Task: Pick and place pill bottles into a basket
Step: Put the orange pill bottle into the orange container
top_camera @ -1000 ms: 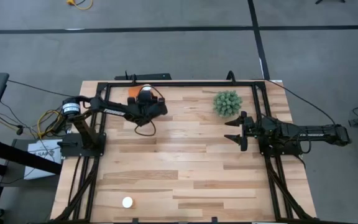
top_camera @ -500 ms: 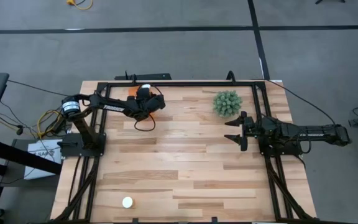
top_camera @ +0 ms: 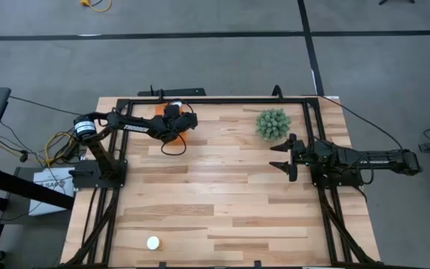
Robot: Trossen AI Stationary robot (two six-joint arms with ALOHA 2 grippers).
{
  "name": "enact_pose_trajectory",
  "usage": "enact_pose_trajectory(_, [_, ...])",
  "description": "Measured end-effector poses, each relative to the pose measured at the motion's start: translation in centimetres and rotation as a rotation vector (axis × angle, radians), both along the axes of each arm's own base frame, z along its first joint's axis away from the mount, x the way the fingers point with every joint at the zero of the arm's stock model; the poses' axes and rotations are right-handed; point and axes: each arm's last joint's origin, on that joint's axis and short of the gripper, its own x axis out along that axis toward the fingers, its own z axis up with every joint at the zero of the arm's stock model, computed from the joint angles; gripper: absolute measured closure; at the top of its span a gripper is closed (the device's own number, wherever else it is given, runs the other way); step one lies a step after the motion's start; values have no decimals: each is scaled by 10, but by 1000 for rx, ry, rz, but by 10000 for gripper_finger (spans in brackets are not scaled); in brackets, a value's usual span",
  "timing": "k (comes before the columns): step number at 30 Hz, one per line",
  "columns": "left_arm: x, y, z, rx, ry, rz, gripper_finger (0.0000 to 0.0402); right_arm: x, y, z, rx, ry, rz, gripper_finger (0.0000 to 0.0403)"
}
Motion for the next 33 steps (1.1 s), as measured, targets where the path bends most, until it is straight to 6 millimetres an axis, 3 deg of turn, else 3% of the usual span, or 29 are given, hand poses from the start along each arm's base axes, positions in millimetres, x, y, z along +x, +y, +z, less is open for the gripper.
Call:
enact_pose_trajectory(18, [5, -9, 1, 10, 59, -71, 142, 0, 0, 0, 0, 0, 0, 92])
enact_pose_trajectory(24, [13, -30, 25, 121, 79, -119, 141, 0, 0, 0, 0, 0, 0, 92])
enact_pose_trajectory(33, [7, -58, 56, 135, 35, -207, 141, 0, 0, 0, 0, 0, 0, 92])
